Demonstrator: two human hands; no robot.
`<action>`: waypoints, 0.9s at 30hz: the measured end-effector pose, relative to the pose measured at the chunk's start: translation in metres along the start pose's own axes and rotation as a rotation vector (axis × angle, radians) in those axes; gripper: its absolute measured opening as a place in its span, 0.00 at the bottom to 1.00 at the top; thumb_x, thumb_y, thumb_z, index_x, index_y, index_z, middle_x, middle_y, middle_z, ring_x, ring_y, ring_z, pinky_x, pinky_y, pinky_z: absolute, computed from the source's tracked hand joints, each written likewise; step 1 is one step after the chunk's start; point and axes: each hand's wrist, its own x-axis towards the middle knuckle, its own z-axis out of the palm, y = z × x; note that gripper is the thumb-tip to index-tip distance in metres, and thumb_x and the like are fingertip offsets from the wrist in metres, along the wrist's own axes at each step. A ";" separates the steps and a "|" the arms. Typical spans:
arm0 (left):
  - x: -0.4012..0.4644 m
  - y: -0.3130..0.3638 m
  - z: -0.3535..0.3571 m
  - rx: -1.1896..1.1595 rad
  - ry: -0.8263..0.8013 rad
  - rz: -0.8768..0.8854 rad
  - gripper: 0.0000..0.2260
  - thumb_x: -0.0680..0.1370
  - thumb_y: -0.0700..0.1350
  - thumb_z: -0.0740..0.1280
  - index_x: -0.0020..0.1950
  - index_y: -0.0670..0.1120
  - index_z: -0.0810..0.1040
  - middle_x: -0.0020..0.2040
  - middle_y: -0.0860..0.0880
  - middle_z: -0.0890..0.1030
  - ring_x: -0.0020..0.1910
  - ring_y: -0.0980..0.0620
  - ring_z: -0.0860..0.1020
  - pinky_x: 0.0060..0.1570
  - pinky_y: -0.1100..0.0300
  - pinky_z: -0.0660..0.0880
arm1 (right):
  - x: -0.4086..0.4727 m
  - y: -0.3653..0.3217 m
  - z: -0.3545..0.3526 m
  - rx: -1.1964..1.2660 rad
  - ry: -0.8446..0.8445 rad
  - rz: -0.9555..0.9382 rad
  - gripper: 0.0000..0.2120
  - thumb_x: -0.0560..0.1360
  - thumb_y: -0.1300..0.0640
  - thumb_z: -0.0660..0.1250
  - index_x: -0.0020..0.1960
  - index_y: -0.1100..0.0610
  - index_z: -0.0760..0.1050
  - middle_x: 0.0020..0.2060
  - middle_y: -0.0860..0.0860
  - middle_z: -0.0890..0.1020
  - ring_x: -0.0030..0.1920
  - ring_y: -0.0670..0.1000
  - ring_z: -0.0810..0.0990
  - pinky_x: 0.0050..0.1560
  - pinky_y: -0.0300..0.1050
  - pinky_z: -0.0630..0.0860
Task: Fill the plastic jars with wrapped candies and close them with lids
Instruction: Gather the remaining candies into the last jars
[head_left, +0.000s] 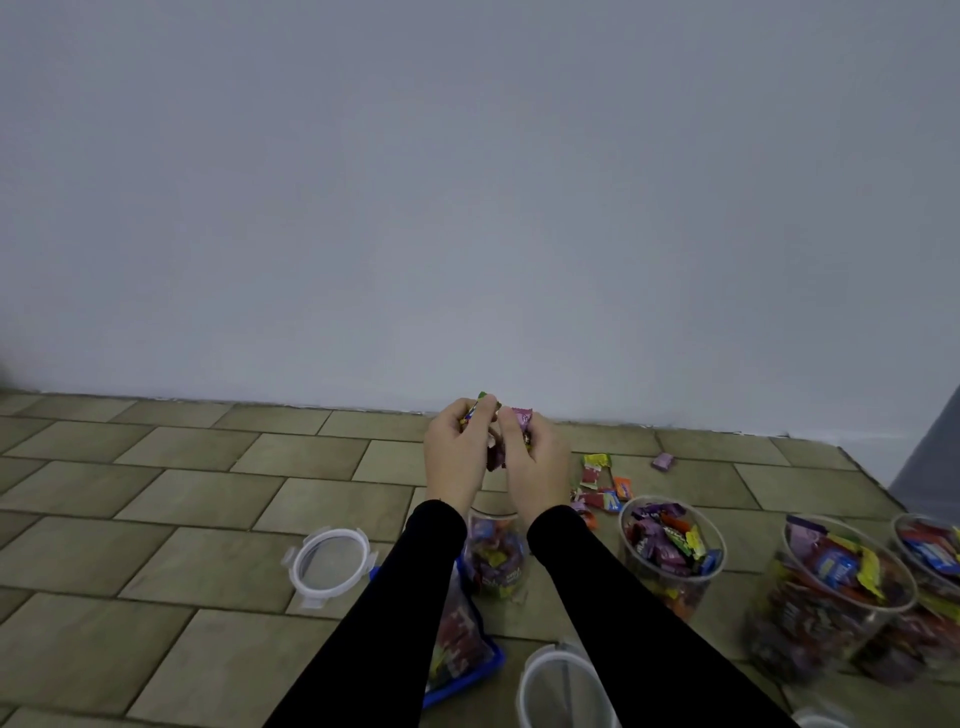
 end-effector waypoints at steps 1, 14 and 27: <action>0.000 0.000 0.000 -0.007 0.005 0.000 0.17 0.80 0.45 0.65 0.41 0.31 0.73 0.30 0.43 0.72 0.23 0.53 0.68 0.22 0.64 0.66 | 0.000 0.003 0.001 0.009 0.002 0.006 0.19 0.75 0.42 0.60 0.36 0.57 0.74 0.32 0.55 0.79 0.33 0.50 0.77 0.34 0.38 0.72; 0.002 -0.004 -0.003 -0.030 -0.003 0.013 0.08 0.78 0.43 0.65 0.42 0.41 0.77 0.33 0.48 0.75 0.33 0.52 0.72 0.32 0.61 0.70 | -0.004 -0.009 -0.004 0.058 -0.056 -0.061 0.11 0.77 0.56 0.66 0.36 0.53 0.72 0.29 0.48 0.75 0.30 0.39 0.73 0.32 0.29 0.66; 0.001 -0.003 -0.006 -0.113 -0.074 0.059 0.16 0.77 0.40 0.65 0.30 0.45 0.69 0.28 0.51 0.65 0.29 0.54 0.63 0.28 0.64 0.63 | 0.000 -0.001 -0.004 0.147 -0.042 -0.101 0.10 0.69 0.44 0.62 0.33 0.47 0.75 0.34 0.51 0.79 0.36 0.51 0.76 0.38 0.43 0.72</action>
